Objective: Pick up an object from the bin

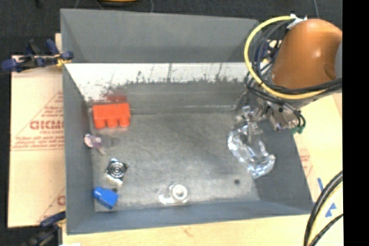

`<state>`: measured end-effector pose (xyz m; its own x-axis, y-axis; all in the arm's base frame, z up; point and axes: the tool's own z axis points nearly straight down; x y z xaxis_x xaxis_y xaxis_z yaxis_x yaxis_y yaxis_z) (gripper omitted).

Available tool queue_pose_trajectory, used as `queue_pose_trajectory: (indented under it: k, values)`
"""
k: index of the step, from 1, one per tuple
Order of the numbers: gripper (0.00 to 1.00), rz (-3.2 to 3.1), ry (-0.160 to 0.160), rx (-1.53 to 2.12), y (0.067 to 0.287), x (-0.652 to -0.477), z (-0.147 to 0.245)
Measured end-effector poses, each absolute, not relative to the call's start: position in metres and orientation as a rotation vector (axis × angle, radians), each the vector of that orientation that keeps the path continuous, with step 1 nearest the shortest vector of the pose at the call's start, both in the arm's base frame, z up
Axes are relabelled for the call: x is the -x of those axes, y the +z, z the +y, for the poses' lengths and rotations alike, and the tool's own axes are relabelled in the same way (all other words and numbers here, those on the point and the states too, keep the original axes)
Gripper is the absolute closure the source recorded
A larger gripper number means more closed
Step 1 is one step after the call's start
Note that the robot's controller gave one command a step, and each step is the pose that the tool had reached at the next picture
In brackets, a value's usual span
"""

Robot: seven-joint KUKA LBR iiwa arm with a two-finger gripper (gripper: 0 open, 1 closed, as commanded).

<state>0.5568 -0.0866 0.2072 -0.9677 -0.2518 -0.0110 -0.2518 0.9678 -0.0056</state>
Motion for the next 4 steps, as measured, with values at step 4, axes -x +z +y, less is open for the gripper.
queue_pose_trajectory:
  k: [4]
  values:
    - [1.0,2.622,-0.006,1.722,0.339,-0.527,-0.154]
